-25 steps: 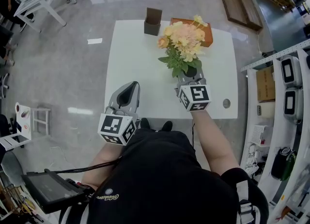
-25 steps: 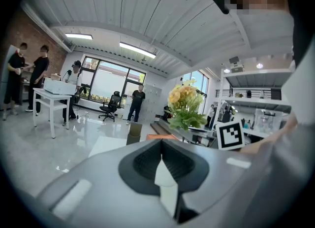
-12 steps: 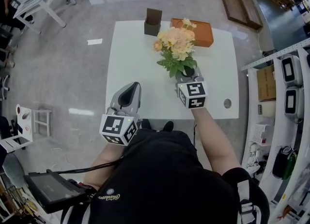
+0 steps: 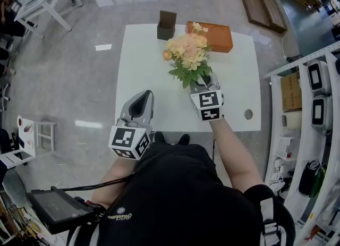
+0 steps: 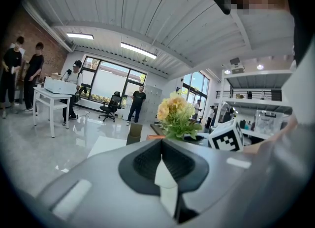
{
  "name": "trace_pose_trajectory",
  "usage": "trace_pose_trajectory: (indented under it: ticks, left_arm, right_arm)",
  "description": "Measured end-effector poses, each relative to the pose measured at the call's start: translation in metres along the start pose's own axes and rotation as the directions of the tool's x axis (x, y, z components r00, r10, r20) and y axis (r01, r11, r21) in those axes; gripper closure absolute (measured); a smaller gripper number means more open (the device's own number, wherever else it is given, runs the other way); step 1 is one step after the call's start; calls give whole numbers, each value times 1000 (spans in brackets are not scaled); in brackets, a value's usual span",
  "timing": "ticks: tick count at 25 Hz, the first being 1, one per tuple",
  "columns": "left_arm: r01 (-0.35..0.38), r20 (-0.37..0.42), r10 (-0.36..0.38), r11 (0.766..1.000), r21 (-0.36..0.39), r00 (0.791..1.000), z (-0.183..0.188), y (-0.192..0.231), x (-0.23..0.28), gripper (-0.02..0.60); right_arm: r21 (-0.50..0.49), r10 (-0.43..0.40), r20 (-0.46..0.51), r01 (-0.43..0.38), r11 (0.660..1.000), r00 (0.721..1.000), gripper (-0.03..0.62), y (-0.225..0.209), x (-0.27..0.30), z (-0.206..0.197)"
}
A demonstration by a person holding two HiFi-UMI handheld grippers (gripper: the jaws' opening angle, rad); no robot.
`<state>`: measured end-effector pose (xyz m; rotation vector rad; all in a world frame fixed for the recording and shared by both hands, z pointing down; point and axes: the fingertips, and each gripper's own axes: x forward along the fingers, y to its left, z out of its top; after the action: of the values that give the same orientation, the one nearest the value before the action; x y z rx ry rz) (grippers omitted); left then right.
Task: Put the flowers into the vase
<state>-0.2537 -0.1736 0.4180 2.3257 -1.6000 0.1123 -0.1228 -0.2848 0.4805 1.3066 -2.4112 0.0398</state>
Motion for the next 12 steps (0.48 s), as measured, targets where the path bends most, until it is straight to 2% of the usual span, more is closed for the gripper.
trace_pose_trajectory:
  ticks: [3,12]
  left_arm:
    - [-1,4,1,1000,0,1000,1,0,0,575]
    - [-5,1,5,1000,1,1000,0,1,-1,575]
  right_arm:
    - [-20,-7,-13,6,1000,1000,528,-1,1,0]
    - [14,-5,-44,5,1000,999,512,-3,-1,-3]
